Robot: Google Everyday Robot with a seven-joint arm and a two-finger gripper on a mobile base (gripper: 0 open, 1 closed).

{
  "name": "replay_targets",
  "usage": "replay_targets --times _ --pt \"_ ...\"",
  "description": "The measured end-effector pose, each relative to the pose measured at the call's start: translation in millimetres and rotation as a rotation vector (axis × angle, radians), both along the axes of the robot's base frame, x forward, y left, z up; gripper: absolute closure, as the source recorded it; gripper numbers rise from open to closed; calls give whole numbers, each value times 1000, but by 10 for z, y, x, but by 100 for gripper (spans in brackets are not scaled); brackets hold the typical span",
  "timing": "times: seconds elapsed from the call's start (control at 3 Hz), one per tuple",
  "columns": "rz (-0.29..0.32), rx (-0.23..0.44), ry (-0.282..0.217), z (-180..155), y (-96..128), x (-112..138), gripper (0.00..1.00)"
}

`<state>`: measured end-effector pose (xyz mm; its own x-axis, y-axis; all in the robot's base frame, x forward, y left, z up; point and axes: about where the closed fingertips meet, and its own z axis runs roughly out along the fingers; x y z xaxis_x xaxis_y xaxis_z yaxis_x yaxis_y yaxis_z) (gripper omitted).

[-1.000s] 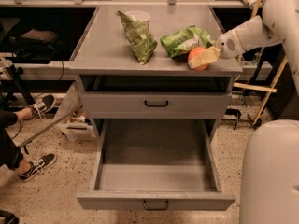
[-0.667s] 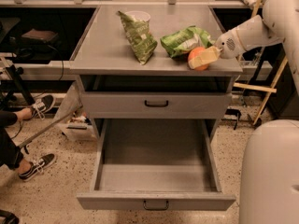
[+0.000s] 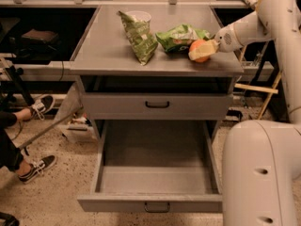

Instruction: Pick orange from middle drawer and place on counter

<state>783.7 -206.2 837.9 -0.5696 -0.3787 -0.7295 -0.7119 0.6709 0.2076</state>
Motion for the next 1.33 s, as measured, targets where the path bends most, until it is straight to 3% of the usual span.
replay_targets --times 0.33,0.67,1.33 --pt "0 0 0 13 1 0 100" --pt "0 0 0 12 1 0 81" --pt "0 0 0 12 1 0 35"
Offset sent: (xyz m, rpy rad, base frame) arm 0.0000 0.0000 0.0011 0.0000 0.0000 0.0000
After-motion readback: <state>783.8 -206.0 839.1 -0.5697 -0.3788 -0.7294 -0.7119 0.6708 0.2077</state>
